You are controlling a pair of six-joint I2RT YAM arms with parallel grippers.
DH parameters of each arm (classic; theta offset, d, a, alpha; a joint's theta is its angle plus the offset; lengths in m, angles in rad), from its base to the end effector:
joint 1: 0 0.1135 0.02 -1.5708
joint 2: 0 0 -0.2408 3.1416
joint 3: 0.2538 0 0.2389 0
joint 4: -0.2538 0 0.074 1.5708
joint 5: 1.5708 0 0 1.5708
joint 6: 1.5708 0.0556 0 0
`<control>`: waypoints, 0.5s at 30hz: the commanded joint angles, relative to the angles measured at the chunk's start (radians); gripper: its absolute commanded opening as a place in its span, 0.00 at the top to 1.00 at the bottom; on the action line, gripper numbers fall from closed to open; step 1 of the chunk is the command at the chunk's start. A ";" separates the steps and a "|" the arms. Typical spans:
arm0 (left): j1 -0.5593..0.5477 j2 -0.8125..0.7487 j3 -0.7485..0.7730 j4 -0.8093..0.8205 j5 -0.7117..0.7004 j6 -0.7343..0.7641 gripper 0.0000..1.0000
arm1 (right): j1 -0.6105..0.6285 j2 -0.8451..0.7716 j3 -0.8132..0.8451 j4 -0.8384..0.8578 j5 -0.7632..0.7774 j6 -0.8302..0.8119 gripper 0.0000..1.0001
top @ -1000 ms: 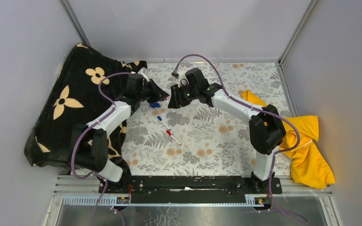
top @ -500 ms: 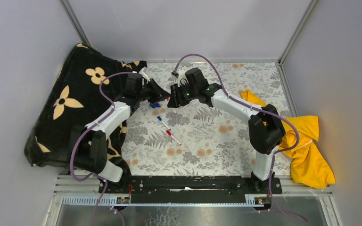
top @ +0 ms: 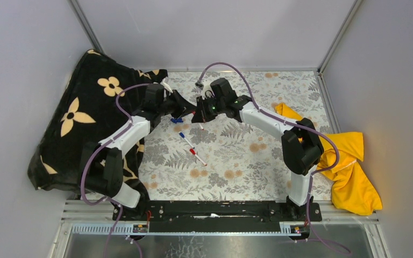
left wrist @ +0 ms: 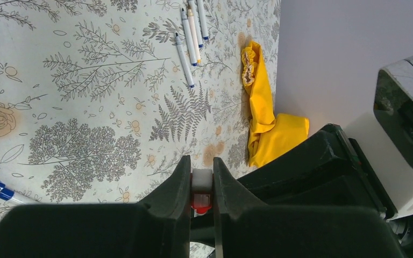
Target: Open the pen caps
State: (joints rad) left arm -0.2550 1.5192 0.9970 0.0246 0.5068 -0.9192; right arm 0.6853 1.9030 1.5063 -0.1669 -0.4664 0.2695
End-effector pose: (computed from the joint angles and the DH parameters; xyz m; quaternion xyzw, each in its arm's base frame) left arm 0.3277 -0.1133 0.2321 -0.1501 0.8283 -0.4535 0.2927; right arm 0.3245 0.2975 0.2410 -0.2850 0.8108 0.3955 0.3240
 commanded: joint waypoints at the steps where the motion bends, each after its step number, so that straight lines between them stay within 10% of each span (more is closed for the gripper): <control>1: -0.006 0.026 -0.008 0.067 -0.073 -0.071 1.00 | -0.003 0.006 0.042 -0.004 0.051 0.021 1.00; 15: 0.195 0.156 0.002 0.094 -0.144 -0.082 1.00 | -0.017 -0.103 -0.218 0.045 0.060 0.010 1.00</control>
State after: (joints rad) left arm -0.2188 1.6436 0.9970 0.0570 0.5354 -1.0046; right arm 0.6846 1.9026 1.3643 -0.0219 -0.3939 0.2798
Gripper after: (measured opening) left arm 0.195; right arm 0.085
